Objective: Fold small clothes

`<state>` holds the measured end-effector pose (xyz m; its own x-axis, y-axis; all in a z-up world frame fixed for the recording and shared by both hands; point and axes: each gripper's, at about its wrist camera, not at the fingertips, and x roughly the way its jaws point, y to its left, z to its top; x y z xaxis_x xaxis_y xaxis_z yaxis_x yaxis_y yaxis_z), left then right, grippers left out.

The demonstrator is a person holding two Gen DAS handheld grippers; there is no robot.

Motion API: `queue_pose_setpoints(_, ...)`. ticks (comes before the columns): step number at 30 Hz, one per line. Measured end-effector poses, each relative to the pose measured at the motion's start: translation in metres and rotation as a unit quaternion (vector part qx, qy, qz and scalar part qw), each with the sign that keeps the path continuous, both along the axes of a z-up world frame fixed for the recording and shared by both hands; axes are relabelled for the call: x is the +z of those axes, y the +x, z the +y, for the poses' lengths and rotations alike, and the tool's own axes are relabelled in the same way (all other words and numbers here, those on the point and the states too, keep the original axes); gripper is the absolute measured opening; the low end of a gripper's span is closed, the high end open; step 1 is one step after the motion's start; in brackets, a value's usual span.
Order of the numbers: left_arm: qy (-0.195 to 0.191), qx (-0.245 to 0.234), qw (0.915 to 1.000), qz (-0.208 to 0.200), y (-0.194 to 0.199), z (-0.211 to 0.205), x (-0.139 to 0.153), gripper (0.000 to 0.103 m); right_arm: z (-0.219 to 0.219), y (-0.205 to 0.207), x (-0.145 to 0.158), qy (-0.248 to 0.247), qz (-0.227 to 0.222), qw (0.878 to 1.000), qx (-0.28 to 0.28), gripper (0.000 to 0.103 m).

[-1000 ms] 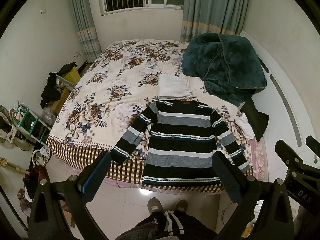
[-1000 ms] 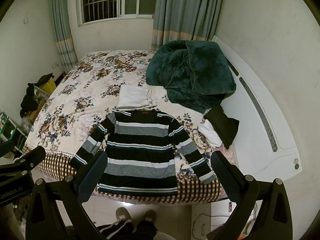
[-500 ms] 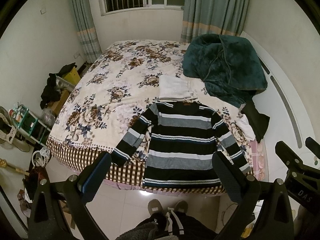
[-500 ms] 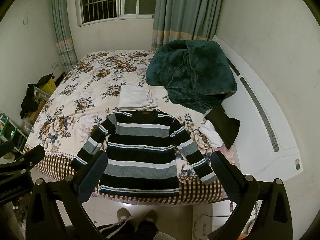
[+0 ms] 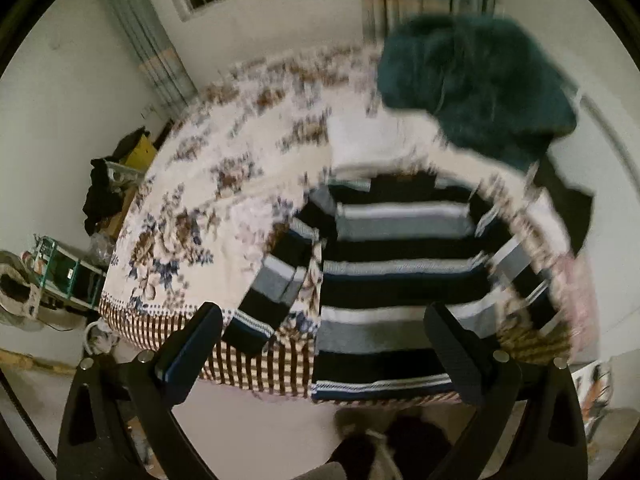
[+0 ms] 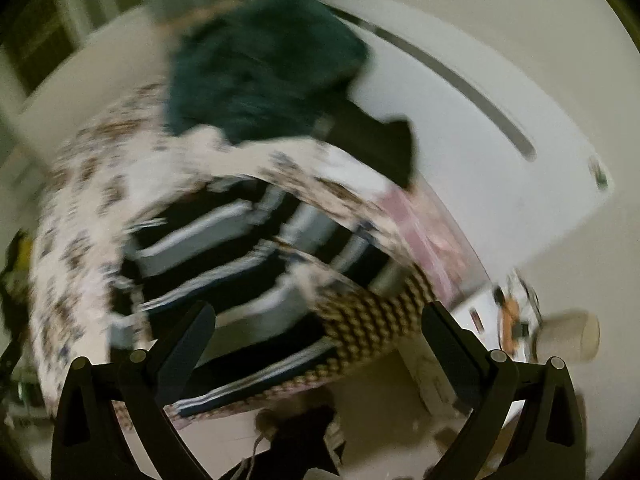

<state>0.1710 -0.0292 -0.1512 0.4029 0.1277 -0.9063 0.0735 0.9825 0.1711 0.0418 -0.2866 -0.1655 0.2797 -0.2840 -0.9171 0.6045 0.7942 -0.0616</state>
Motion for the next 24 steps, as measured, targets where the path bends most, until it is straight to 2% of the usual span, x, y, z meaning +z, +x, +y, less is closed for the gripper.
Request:
queue_pose_setpoints(4, 0.03, 0.002, 0.9981, 0.055, 0.034, -0.029, -0.072, 0.103, -0.083, -0.016, -0.083, 0.029, 0.036, 0.995, -0.088, 0.103)
queue_pose_setpoints(7, 0.049, 0.018, 0.9938, 0.098, 0.057, -0.048, -0.128, 0.103, -0.147, -0.021, -0.16, 0.074, 0.055, 0.985, -0.148, 0.103)
queue_pose_setpoints(12, 0.067, 0.046, 0.987, 0.139, 0.084, -0.067, -0.2, 0.103, -0.239, -0.028, -0.294, 0.167, 0.064, 0.954, -0.242, 0.103)
queue_pose_setpoints(16, 0.079, 0.073, 0.978, 0.179, 0.108, -0.074, -0.268, 0.103, -0.284, -0.031, -0.394, 0.209, 0.073, 0.925, -0.31, 0.103)
queue_pose_setpoints(18, 0.086, 0.085, 0.9732, 0.196, 0.115, -0.073, -0.298, 0.103, -0.294, -0.033, -0.431, 0.216, 0.081, 0.914, -0.333, 0.103)
queue_pose_setpoints(21, 0.087, 0.098, 0.966, 0.223, 0.125, -0.072, -0.342, 0.103, -0.304, -0.033, -0.48, 0.224, 0.087, 0.905, -0.352, 0.102)
queue_pose_setpoints(23, 0.088, 0.101, 0.9636, 0.232, 0.127, -0.07, -0.36, 0.103, -0.307, -0.033, -0.503, 0.235, 0.073, 0.9, -0.359, 0.097)
queue_pose_setpoints(24, 0.087, 0.1, 0.9626, 0.236, 0.128, -0.07, -0.371, 0.103, -0.306, -0.031, -0.511, 0.24, 0.068, 0.899, -0.36, 0.089)
